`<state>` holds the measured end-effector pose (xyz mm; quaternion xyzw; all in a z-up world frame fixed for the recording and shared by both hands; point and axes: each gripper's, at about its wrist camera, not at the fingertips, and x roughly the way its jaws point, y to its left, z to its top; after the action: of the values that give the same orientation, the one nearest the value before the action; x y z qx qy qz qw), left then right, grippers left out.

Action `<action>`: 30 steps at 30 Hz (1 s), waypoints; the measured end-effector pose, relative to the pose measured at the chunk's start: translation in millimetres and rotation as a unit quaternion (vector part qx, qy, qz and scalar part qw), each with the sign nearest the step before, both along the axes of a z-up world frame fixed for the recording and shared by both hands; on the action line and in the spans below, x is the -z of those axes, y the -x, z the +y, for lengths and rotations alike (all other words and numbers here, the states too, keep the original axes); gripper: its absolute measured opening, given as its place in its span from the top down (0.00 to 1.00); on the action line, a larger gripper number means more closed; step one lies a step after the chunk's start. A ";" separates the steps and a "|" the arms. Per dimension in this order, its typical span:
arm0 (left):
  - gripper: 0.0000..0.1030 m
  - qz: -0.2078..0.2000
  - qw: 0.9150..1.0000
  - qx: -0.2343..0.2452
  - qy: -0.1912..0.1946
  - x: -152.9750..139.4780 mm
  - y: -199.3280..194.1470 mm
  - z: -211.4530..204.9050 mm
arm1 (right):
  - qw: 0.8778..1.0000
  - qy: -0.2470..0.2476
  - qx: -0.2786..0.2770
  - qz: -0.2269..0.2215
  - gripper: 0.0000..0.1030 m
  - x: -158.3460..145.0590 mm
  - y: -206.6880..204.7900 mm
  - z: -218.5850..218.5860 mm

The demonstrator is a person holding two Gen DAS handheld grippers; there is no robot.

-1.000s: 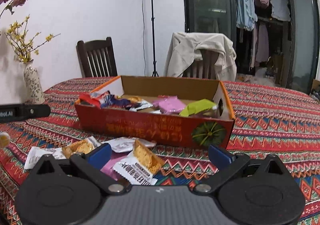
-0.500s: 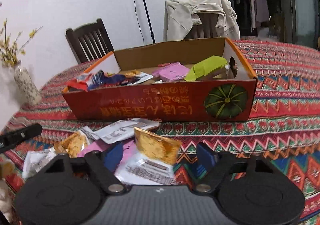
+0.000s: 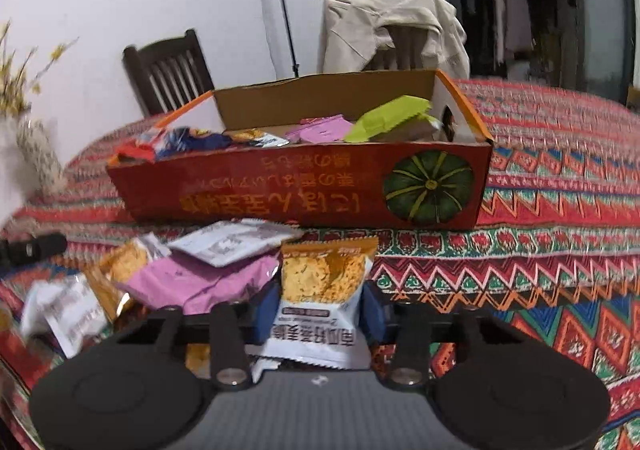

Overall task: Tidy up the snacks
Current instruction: 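Grasp a yellow cracker packet with the right gripper while the left grasps a white packet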

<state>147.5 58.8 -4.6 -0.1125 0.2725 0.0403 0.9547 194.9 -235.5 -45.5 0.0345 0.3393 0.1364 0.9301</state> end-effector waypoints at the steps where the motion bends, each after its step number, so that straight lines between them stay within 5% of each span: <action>1: 0.00 0.001 1.000 0.000 -0.001 0.5 -0.2 -0.1 | 1.000 0.014 -0.003 -0.007 0.60 -0.1 1.9 3.9; 5: 0.00 0.004 1.000 0.001 -0.006 1.2 -0.9 -2.2 | 0.999 0.043 -0.006 -0.032 0.62 -2.1 10.8 12.9; 13: 0.00 0.029 0.998 0.033 -0.049 -1.7 -0.2 -20.2 | 0.998 0.021 0.012 -0.055 0.62 -10.4 14.2 -0.4; 25: 0.00 0.066 0.981 0.105 -0.149 13.0 3.4 -62.2 | 0.998 0.003 0.005 -0.068 0.62 -14.3 20.4 -3.4; 30: 0.17 0.077 0.977 0.113 -0.162 20.0 -0.4 -69.0 | 0.997 0.000 0.000 -0.071 0.62 -14.8 22.7 -2.8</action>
<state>147.9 -10.2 -24.6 0.0784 0.3461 -0.0163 0.9348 172.2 -238.4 -30.7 0.0248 0.2727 0.1384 0.9518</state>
